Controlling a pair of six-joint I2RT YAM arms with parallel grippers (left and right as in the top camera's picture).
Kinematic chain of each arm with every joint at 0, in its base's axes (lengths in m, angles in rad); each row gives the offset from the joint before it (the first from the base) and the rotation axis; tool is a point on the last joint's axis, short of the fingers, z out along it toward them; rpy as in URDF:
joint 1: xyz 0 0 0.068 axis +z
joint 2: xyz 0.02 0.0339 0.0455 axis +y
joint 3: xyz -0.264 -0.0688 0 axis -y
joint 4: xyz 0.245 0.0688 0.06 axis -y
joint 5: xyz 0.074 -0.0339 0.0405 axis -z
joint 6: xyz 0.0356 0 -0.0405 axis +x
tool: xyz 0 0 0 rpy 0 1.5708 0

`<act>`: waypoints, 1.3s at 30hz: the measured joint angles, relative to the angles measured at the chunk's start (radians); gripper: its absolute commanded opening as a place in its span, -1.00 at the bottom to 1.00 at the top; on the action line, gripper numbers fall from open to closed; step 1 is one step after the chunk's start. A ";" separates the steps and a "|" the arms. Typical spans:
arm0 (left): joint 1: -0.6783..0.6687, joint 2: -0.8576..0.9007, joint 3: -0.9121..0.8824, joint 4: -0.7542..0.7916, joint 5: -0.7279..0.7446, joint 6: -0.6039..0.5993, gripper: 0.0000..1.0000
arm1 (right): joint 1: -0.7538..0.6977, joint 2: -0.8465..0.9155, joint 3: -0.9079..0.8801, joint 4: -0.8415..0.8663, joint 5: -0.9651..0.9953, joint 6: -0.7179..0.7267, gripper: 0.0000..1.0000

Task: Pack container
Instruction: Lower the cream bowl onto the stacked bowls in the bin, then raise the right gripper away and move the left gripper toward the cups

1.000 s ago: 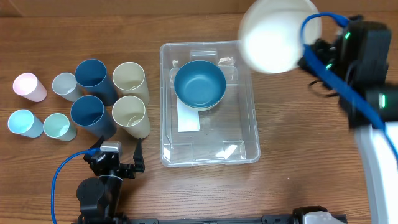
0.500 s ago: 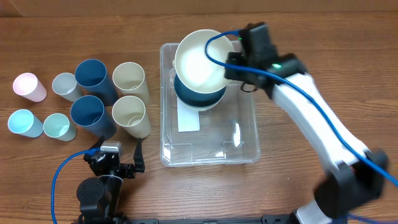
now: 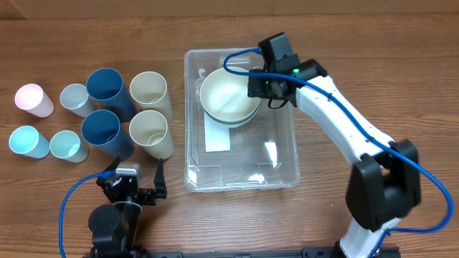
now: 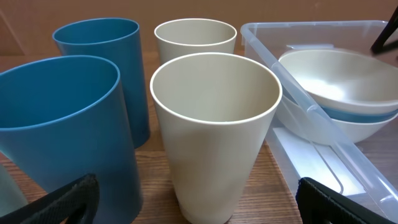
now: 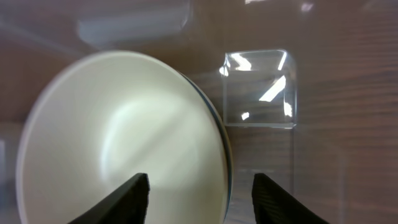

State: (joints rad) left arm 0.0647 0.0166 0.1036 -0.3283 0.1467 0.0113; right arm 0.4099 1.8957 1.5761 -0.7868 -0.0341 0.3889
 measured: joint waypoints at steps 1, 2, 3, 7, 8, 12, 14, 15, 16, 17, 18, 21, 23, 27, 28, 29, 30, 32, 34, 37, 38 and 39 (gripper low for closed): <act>0.000 0.000 0.000 0.000 0.000 0.000 1.00 | -0.004 -0.034 0.014 -0.016 -0.001 -0.001 0.33; 0.000 0.000 0.000 0.000 0.000 0.000 1.00 | -0.010 -0.063 0.025 -0.032 0.001 0.000 0.36; 0.000 0.000 0.000 0.000 0.000 0.000 1.00 | -0.021 -0.106 0.042 -0.051 0.002 0.002 0.41; 0.000 0.000 0.000 0.000 0.000 0.000 1.00 | -0.142 -0.322 0.110 -0.127 0.013 0.026 0.54; 0.000 0.000 0.000 0.000 0.000 0.000 1.00 | -0.201 -0.376 0.120 -0.157 0.014 0.037 0.58; 0.000 0.000 0.000 0.000 0.000 0.000 1.00 | -0.445 -0.488 0.141 -0.282 0.033 0.087 0.77; 0.000 0.000 0.000 0.000 0.000 0.000 1.00 | -0.541 -0.483 0.140 -0.339 0.034 0.109 1.00; 0.000 0.000 0.000 0.000 0.000 0.000 1.00 | -0.578 -0.474 0.139 -0.359 0.032 0.116 1.00; 0.000 0.000 0.000 0.000 0.000 0.000 1.00 | -0.643 -0.450 0.133 -0.376 0.037 0.130 1.00; 0.000 0.000 0.000 0.000 0.000 0.000 1.00 | -0.671 -0.441 0.132 -0.385 0.035 0.129 1.00; 0.000 0.000 0.000 0.000 0.000 0.000 1.00 | -0.702 -0.430 0.131 -0.397 0.033 0.132 1.00; 0.000 0.000 0.000 0.000 0.017 -0.019 1.00 | -0.770 -0.414 0.130 -0.424 0.035 0.135 1.00; 0.000 0.000 0.000 0.000 0.027 -0.047 1.00 | -0.775 -0.415 0.130 -0.434 0.034 0.135 1.00; 0.000 0.000 0.007 -0.037 0.044 -0.123 1.00 | -0.774 -0.414 0.130 -0.441 0.031 0.135 1.00; 0.000 0.000 0.018 -0.080 0.044 -0.155 1.00 | -0.774 -0.414 0.130 -0.442 0.031 0.135 1.00; 0.000 0.000 0.026 -0.103 0.043 -0.176 1.00 | -0.774 -0.414 0.130 -0.443 0.031 0.135 1.00; 0.000 0.000 0.036 -0.121 0.041 -0.196 1.00 | -0.774 -0.414 0.130 -0.443 0.031 0.135 1.00; 0.000 0.003 0.092 -0.137 0.040 -0.223 1.00 | -0.774 -0.414 0.130 -0.444 0.031 0.135 1.00; 0.000 0.019 0.201 -0.141 0.039 -0.248 1.00 | -0.774 -0.414 0.130 -0.444 0.031 0.135 1.00; 0.000 0.091 0.426 -0.143 0.037 -0.298 1.00 | -0.774 -0.414 0.130 -0.444 0.031 0.135 1.00; 0.000 0.113 0.484 -0.144 0.035 -0.307 1.00 | -0.774 -0.414 0.130 -0.444 0.031 0.135 1.00; 0.000 0.150 0.565 -0.159 0.021 -0.320 1.00 | -0.774 -0.414 0.130 -0.444 0.031 0.135 1.00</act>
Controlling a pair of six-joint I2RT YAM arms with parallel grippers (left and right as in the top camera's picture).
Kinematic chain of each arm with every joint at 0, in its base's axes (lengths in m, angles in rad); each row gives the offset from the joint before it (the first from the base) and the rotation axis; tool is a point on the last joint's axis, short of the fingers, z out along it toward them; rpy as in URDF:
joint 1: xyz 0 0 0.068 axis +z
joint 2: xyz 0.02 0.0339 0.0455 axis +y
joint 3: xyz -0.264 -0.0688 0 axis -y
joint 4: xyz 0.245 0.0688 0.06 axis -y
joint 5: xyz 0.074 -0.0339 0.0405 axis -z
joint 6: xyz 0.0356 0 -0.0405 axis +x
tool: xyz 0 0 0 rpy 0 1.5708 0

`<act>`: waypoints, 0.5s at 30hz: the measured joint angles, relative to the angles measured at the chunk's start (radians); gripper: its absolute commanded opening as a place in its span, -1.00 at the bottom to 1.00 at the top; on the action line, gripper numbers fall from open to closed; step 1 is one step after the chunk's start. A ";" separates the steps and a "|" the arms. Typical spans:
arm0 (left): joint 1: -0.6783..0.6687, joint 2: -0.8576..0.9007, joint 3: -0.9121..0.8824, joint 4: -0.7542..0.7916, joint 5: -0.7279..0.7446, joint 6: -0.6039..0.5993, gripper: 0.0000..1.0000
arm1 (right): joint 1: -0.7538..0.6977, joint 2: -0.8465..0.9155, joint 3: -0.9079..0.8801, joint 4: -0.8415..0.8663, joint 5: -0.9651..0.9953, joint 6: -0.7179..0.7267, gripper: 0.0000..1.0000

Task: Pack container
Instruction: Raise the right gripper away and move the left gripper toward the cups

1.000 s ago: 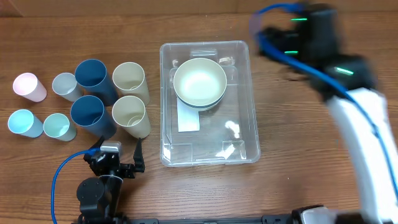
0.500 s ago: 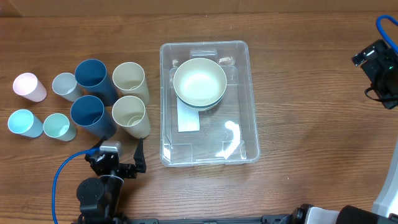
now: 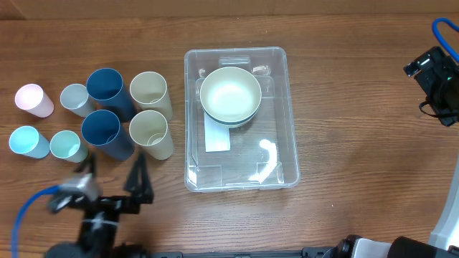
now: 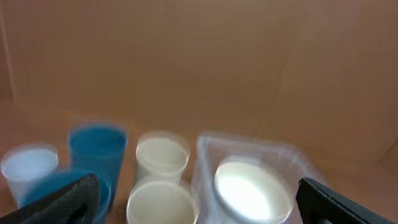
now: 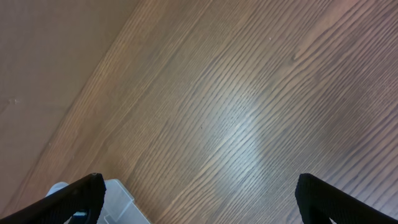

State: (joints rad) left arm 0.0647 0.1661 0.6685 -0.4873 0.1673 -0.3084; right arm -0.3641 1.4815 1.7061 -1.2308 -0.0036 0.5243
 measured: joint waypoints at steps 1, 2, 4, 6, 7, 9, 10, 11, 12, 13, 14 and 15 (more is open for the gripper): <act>0.000 0.042 0.077 -0.009 -0.024 -0.003 1.00 | 0.000 0.000 0.000 0.000 0.000 -0.001 1.00; 0.000 0.082 0.141 -0.025 -0.048 -0.002 1.00 | 0.000 0.000 0.000 0.001 0.000 0.000 1.00; 0.000 0.181 0.275 -0.051 -0.112 0.020 1.00 | 0.000 0.000 0.000 0.000 0.000 0.000 1.00; 0.000 0.307 0.403 -0.086 -0.194 0.066 1.00 | 0.000 0.000 -0.001 0.000 0.000 0.000 1.00; 0.000 0.363 0.453 -0.104 -0.225 0.085 1.00 | 0.000 0.000 -0.001 0.000 0.001 0.000 1.00; 0.000 0.551 0.598 -0.146 -0.336 0.150 1.00 | 0.000 0.000 -0.001 0.000 0.000 0.000 1.00; 0.000 0.626 0.648 -0.165 -0.378 0.172 1.00 | 0.000 0.000 -0.001 0.000 0.000 0.000 1.00; 0.000 0.709 0.710 -0.203 -0.417 0.194 1.00 | 0.000 0.000 -0.001 0.000 0.000 0.000 1.00; 0.003 0.790 0.765 -0.228 -0.447 0.212 1.00 | 0.000 0.000 -0.001 0.000 0.000 0.000 1.00; 0.011 0.867 0.818 -0.260 -0.465 0.224 1.00 | 0.000 0.000 -0.001 0.000 0.000 -0.001 1.00; 0.026 0.943 0.869 -0.298 -0.472 0.235 1.00 | 0.000 0.000 -0.001 0.000 0.000 0.000 1.00; 0.040 0.995 0.901 -0.316 -0.473 0.239 1.00 | 0.000 0.000 -0.001 -0.001 0.000 0.000 1.00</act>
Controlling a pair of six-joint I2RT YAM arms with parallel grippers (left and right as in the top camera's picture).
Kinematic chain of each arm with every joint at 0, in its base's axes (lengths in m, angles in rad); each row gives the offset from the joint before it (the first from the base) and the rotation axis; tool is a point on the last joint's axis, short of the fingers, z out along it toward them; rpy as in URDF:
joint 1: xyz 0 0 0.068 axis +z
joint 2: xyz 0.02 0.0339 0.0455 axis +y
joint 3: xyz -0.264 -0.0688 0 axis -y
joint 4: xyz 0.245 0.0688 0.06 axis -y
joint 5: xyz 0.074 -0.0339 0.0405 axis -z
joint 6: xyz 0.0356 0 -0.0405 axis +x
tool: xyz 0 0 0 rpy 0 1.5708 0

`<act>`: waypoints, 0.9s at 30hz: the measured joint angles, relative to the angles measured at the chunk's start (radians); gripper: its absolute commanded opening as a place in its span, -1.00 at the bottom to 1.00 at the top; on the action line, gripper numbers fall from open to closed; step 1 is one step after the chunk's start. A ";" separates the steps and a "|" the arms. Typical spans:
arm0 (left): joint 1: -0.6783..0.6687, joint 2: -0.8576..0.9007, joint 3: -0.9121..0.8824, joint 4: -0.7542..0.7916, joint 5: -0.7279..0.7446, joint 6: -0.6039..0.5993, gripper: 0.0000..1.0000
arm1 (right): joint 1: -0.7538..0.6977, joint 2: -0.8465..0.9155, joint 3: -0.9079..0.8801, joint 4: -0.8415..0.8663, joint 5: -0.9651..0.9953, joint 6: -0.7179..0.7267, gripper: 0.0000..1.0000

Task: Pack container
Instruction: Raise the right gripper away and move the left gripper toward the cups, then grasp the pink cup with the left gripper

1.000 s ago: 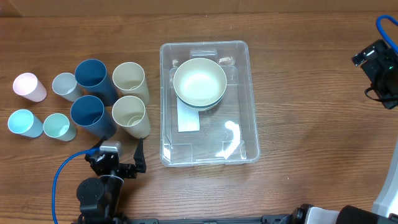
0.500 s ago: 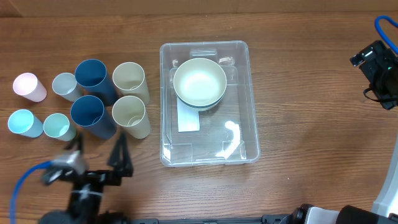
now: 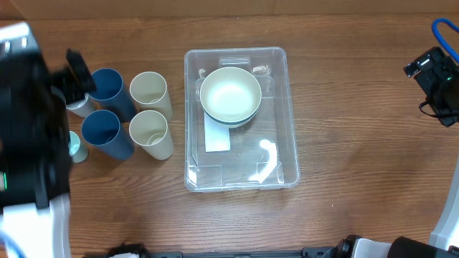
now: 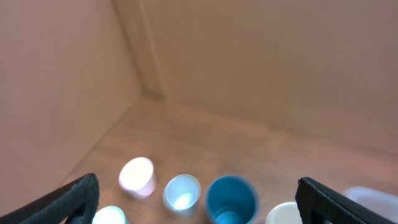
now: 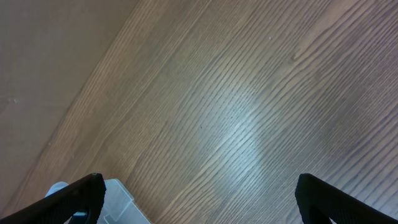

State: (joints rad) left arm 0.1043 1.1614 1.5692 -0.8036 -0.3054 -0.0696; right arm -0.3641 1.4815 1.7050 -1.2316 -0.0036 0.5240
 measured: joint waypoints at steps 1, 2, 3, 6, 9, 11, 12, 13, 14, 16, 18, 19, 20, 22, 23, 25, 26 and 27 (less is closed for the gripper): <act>0.022 0.068 0.041 -0.029 0.008 0.003 1.00 | 0.000 0.000 0.000 0.001 0.000 0.000 1.00; 0.044 0.115 0.070 -0.055 0.017 0.003 1.00 | 0.000 0.000 0.000 0.000 0.000 0.000 1.00; 0.068 0.161 0.099 -0.080 0.033 0.002 1.00 | 0.000 0.000 0.000 0.000 0.000 0.000 1.00; 0.161 0.278 0.165 -0.131 0.108 -0.010 1.00 | 0.000 0.000 0.000 0.001 0.000 0.000 1.00; 0.263 0.342 0.185 -0.147 0.199 -0.024 1.00 | 0.000 0.000 0.000 0.001 0.000 0.000 1.00; 0.336 0.371 0.186 -0.162 0.243 -0.031 1.00 | 0.000 0.000 0.000 0.000 0.000 0.000 1.00; 0.364 0.380 0.186 -0.163 0.255 -0.032 1.00 | 0.000 0.000 0.000 0.000 0.000 0.000 1.00; 0.388 0.386 0.186 -0.163 0.266 -0.035 1.00 | 0.000 0.000 0.000 0.000 0.000 0.000 1.00; 0.411 0.390 0.186 -0.162 0.275 -0.037 1.00 | 0.000 0.000 0.000 0.000 0.000 0.000 1.00; 0.451 0.397 0.187 -0.157 0.287 -0.053 1.00 | 0.000 0.000 0.000 0.001 0.000 0.000 1.00; 0.508 0.420 0.197 -0.153 0.298 -0.084 1.00 | 0.000 0.000 0.000 0.000 0.000 0.000 1.00; 0.529 0.434 0.201 -0.154 0.299 -0.093 1.00 | 0.000 0.000 0.000 0.001 0.000 0.000 1.00; 0.553 0.455 0.205 -0.154 0.302 -0.108 1.00 | 0.000 0.000 0.000 0.001 0.000 0.000 1.00; 0.593 0.504 0.208 -0.158 0.305 -0.129 1.00 | 0.000 0.000 0.000 0.001 0.000 0.000 1.00; 0.611 0.538 0.208 -0.159 0.306 -0.141 1.00 | 0.000 0.000 0.000 0.000 0.000 0.000 1.00; 0.643 0.612 0.207 -0.158 0.308 -0.160 1.00 | 0.000 0.000 0.000 0.000 0.000 0.000 1.00; 0.652 0.641 0.207 -0.154 0.309 -0.166 1.00 | 0.000 0.000 0.000 0.001 0.000 0.000 1.00; 0.660 0.665 0.207 -0.142 0.311 -0.170 1.00 | 0.000 0.000 0.000 0.001 0.000 0.000 1.00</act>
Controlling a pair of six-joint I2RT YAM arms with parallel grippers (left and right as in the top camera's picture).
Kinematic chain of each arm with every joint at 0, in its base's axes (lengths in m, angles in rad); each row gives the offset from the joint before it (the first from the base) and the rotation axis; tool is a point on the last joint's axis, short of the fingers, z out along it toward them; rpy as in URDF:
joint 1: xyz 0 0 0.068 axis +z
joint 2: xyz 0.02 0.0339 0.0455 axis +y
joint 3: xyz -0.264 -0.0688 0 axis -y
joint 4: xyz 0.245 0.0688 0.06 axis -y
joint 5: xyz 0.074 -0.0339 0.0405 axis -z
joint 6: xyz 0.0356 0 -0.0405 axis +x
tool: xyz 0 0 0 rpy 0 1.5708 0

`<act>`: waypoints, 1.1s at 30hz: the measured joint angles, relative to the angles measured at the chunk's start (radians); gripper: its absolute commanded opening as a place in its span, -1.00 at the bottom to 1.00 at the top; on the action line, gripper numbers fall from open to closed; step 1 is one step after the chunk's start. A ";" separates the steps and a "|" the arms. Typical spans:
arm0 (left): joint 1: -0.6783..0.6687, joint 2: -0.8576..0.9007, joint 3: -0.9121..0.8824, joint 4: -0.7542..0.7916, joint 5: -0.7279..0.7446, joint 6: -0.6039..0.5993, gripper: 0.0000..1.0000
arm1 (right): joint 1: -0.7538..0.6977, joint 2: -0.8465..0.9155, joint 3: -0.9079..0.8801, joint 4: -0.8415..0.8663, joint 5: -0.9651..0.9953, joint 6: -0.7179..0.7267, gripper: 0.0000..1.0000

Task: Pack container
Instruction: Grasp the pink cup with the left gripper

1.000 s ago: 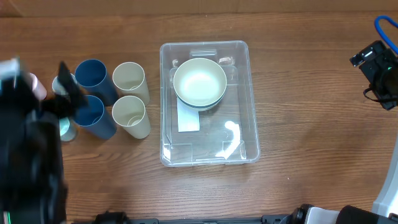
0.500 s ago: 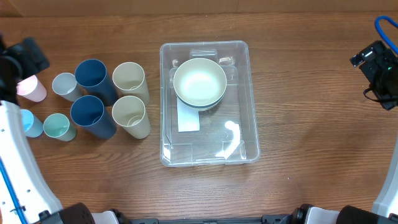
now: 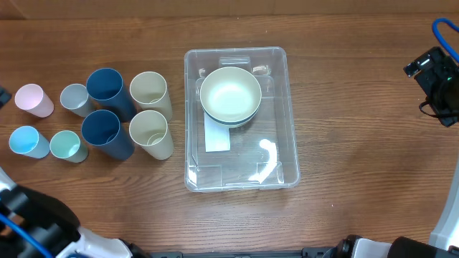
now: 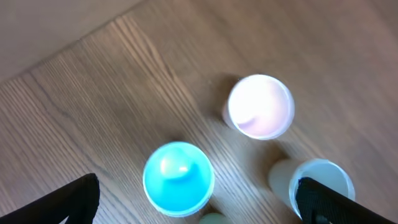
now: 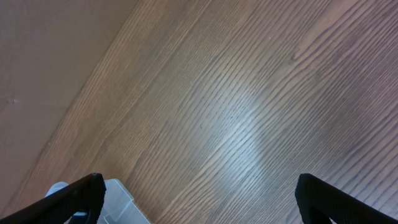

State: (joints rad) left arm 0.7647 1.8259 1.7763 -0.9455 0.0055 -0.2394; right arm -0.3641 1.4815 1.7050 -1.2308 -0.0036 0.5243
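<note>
The clear plastic container (image 3: pixel 276 143) lies mid-table with two nested cream bowls (image 3: pixel 230 95) in its far end. Left of it stand two cream cups (image 3: pixel 150 133), two dark blue cups (image 3: pixel 105 133) and small pink (image 3: pixel 34 99), grey-blue (image 3: pixel 74 99), cyan (image 3: pixel 29 141) and mint (image 3: pixel 68 145) cups. My left gripper (image 4: pixel 198 202) is open, looking down on the pink cup (image 4: pixel 260 107) and the cyan cup (image 4: pixel 179 177); its arm (image 3: pixel 29 226) is a blur at the bottom left. My right gripper (image 5: pixel 198 202) is open over bare wood, far right.
The right arm (image 3: pixel 434 82) sits at the table's right edge. A corner of the container (image 5: pixel 121 199) shows at the lower left of the right wrist view. A white label (image 3: pixel 217 135) lies flat inside the container below the bowls.
The left arm, which covered the small cups at the left of the overhead view, now shows only at the bottom left corner. Its camera now looks down on the pink and cyan cups. The right arm is unchanged.
At first my right gripper stood open over the nested bowls in the container, and my left gripper sat low in front of the cream cups. Then the right arm was at the far right edge, where it stays. The left arm rose and now hangs over the small cups.
</note>
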 measured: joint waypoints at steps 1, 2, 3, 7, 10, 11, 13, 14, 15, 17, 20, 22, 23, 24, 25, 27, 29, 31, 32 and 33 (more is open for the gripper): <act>0.005 0.019 0.000 0.016 0.000 -0.003 1.00 | 0.000 0.000 0.000 0.000 0.000 0.000 1.00; 0.009 0.034 0.000 0.039 0.003 -0.006 1.00 | 0.000 0.000 0.000 0.000 0.000 0.000 1.00; 0.010 0.038 0.000 0.046 0.003 -0.010 1.00 | 0.000 0.000 0.000 0.000 0.000 0.000 1.00; 0.008 0.055 0.000 0.096 0.017 -0.022 1.00 | 0.000 0.000 0.000 0.000 0.000 0.000 1.00; 0.008 0.055 0.000 0.104 0.023 -0.040 1.00 | 0.000 0.000 0.000 0.000 0.000 -0.001 1.00; 0.008 0.055 0.000 0.110 0.025 -0.044 1.00 | 0.000 0.000 0.000 0.000 0.000 0.000 1.00; 0.008 0.055 0.000 0.135 0.025 -0.048 0.85 | 0.000 0.000 0.000 0.000 0.000 0.000 1.00; 0.008 0.055 0.000 0.151 0.026 -0.050 0.71 | 0.000 0.000 0.000 0.000 0.000 0.000 1.00; 0.008 0.055 0.000 0.166 0.026 -0.051 0.78 | 0.000 0.000 0.000 -0.001 0.000 0.000 1.00; 0.008 0.056 0.000 0.183 0.026 -0.055 1.00 | 0.000 0.000 0.000 0.000 0.000 0.000 1.00; 0.008 0.068 0.000 0.196 0.026 -0.066 1.00 | 0.000 0.000 0.000 0.000 0.000 0.000 1.00; 0.008 0.102 0.000 0.195 0.026 -0.072 1.00 | 0.000 0.000 0.000 0.000 0.000 -0.001 1.00; 0.008 0.124 0.000 0.193 0.026 -0.074 1.00 | 0.000 0.000 0.000 0.000 0.000 0.000 1.00; 0.008 0.146 0.000 0.191 0.030 -0.075 1.00 | 0.000 0.000 0.000 0.000 0.000 0.000 1.00; 0.008 0.166 0.000 0.191 0.035 -0.076 1.00 | 0.000 0.000 0.000 0.000 0.000 0.000 1.00; 0.008 0.220 0.000 0.192 0.057 -0.077 1.00 | 0.000 0.000 0.000 0.000 0.000 0.000 1.00; 0.007 0.262 0.000 0.206 0.074 -0.076 1.00 | 0.000 0.000 0.000 0.000 0.000 0.000 1.00; 0.001 0.294 0.000 0.230 0.089 -0.072 1.00 | 0.000 0.000 0.000 0.000 0.000 0.000 1.00; -0.005 0.304 0.000 0.238 0.092 -0.067 1.00 | 0.000 0.000 0.000 0.000 0.000 0.000 1.00; -0.012 0.313 0.000 0.247 0.095 -0.060 1.00 | 0.000 0.000 0.000 0.000 0.000 0.000 1.00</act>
State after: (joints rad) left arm 0.7525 2.1391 1.7763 -0.6983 0.1009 -0.2993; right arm -0.3641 1.4815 1.7050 -1.2312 -0.0036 0.5240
